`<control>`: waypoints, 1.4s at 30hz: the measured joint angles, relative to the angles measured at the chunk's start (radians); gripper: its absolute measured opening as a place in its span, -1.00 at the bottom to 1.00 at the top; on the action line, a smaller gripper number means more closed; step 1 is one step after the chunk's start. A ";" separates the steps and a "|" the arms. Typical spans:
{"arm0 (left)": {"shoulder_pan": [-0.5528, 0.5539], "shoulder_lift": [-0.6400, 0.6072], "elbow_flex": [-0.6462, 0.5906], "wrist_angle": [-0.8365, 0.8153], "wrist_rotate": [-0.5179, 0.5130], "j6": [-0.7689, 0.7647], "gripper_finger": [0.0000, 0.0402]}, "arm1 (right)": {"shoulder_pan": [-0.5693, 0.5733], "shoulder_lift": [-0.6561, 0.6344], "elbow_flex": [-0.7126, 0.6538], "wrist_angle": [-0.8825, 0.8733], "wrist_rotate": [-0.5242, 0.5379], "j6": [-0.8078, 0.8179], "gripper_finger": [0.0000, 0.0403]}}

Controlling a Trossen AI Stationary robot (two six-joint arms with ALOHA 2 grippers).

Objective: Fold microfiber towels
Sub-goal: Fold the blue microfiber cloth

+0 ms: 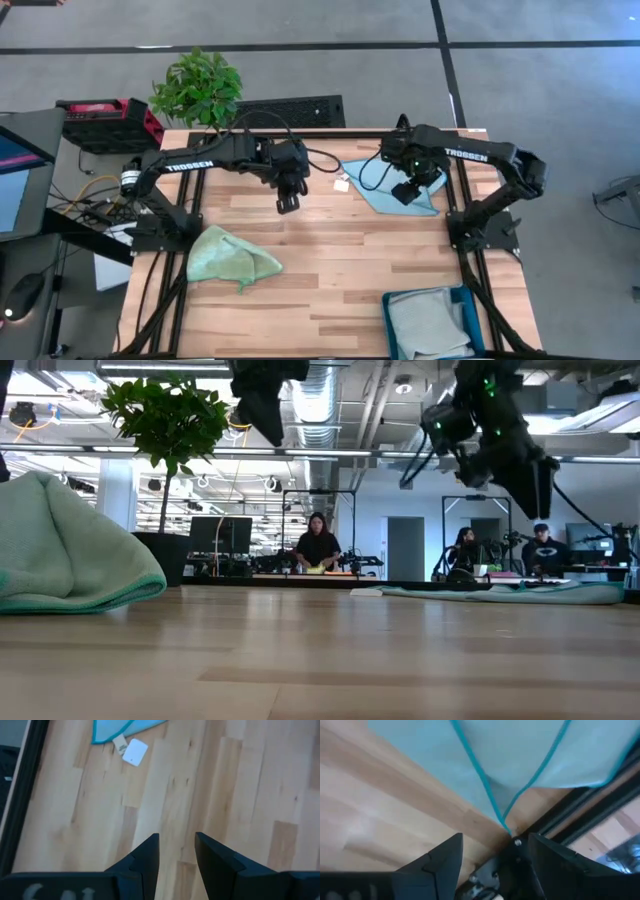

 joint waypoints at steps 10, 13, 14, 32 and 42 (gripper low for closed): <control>0.033 0.000 0.000 0.000 0.003 0.071 -0.42 | -0.037 -0.012 -0.174 0.136 -0.043 -0.001 0.24; 0.042 0.000 0.000 0.000 0.003 0.071 -0.42 | -0.059 -0.013 -0.227 0.148 -0.045 -0.002 0.24; 0.044 0.000 0.000 -0.001 0.003 0.071 -0.42 | -0.065 -0.013 -0.247 0.160 -0.046 -0.002 0.24; 0.047 -0.001 0.000 0.000 0.002 0.100 -0.42 | -0.081 -0.013 -0.401 0.345 -0.091 -0.045 0.24; 0.047 -0.001 0.000 0.000 0.001 0.116 -0.42 | -0.081 -0.013 -0.409 0.403 -0.090 -0.045 0.24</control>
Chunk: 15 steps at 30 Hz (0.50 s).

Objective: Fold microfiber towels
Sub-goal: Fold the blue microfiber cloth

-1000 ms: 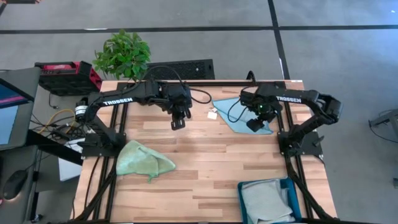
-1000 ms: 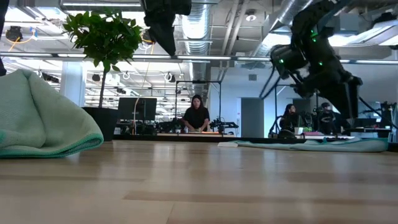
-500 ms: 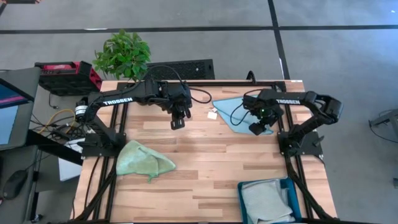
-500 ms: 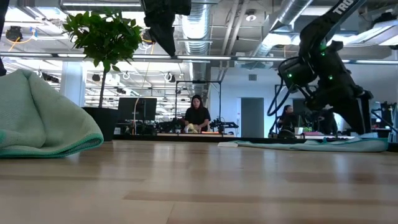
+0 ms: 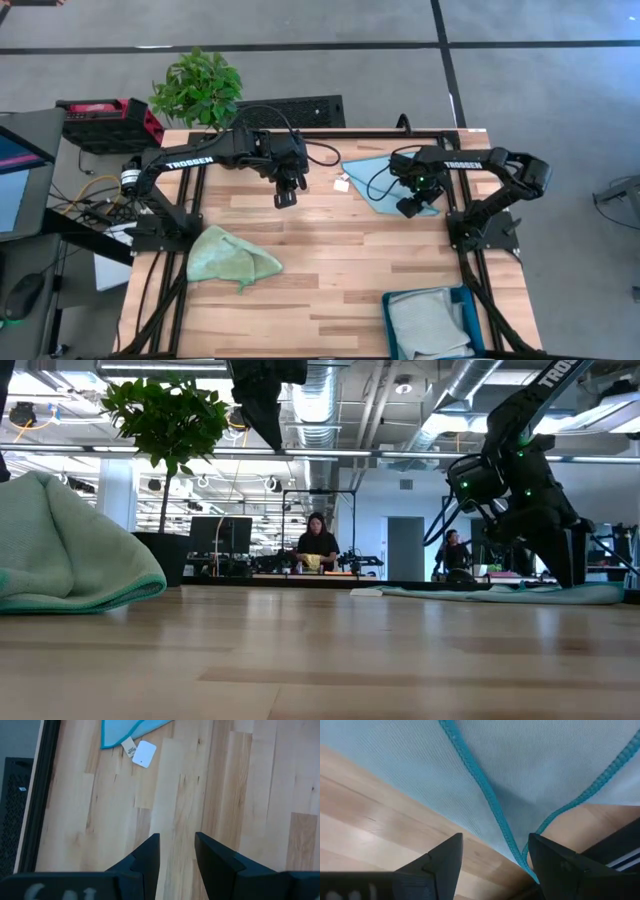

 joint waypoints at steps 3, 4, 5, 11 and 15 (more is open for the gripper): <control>0.000 0.000 0.000 0.000 0.000 0.000 -0.42 | 0.000 0.000 0.000 0.010 0.001 0.000 0.24; 0.000 0.000 0.000 0.000 0.000 0.000 -0.42 | 0.000 0.000 0.000 0.015 0.001 0.000 0.24; 0.000 0.000 0.000 0.000 -0.001 0.000 -0.42 | 0.000 0.000 0.000 0.019 0.001 0.000 0.24; 0.000 0.000 0.000 0.000 -0.001 0.001 -0.42 | 0.000 0.034 0.000 0.046 -0.004 0.000 0.24; 0.000 0.000 0.000 0.000 -0.001 0.007 -0.42 | 0.000 0.113 0.000 0.046 -0.007 0.000 0.24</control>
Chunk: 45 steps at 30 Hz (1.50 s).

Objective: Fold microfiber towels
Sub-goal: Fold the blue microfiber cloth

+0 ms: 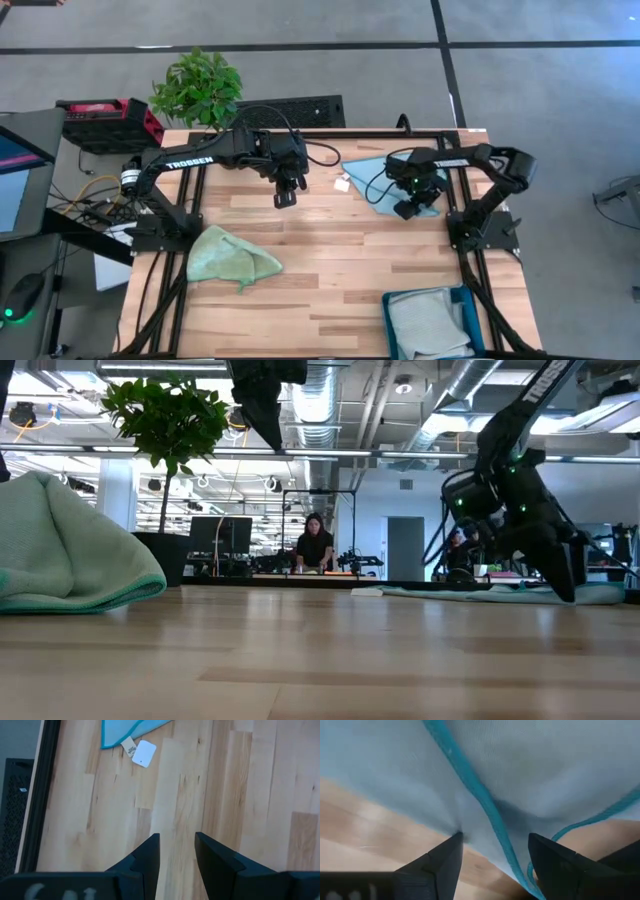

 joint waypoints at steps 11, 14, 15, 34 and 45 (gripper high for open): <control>0.000 0.000 0.000 0.000 0.000 0.043 -0.42 | 0.072 0.028 0.037 0.021 -0.041 0.000 -0.09; 0.000 0.000 0.000 0.000 -0.002 0.043 -0.42 | 0.094 0.012 0.057 0.011 -0.043 0.021 -0.31; 0.000 0.000 0.000 0.000 -0.002 0.043 -0.42 | 0.101 0.007 0.063 0.013 -0.044 0.031 -0.40; 0.000 0.043 0.000 0.011 0.013 0.010 -0.42 | 0.349 -0.005 0.227 0.005 -0.045 0.068 -0.97; 0.007 0.273 -0.001 0.216 0.056 0.410 -0.42 | 0.547 -0.005 0.233 -0.006 -0.049 0.133 -0.95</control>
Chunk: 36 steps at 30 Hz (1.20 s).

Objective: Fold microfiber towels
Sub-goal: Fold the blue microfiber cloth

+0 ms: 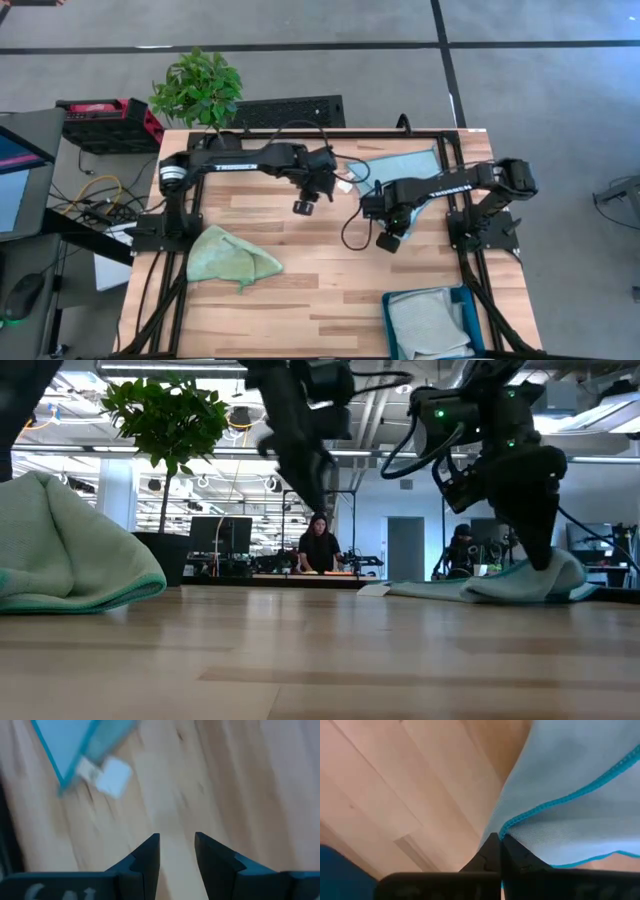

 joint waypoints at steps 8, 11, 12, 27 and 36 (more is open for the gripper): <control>0.043 0.065 0.021 0.102 0.088 0.050 -0.42 | 0.094 -0.055 0.000 0.007 -0.003 0.029 -0.92; 0.056 0.065 0.021 0.153 0.150 0.095 -0.42 | 0.131 -0.090 0.000 0.009 -0.003 0.025 -0.91; 0.059 0.065 0.021 0.185 0.183 0.097 -0.42 | 0.140 -0.102 0.000 0.008 -0.003 0.024 -0.92; 0.047 0.199 0.021 0.407 0.252 0.086 -0.42 | 0.289 -0.193 0.000 0.036 -0.004 0.039 -0.91; 0.022 0.263 0.022 0.444 0.249 0.193 -0.42 | 0.335 -0.194 0.000 0.036 -0.004 0.054 -0.93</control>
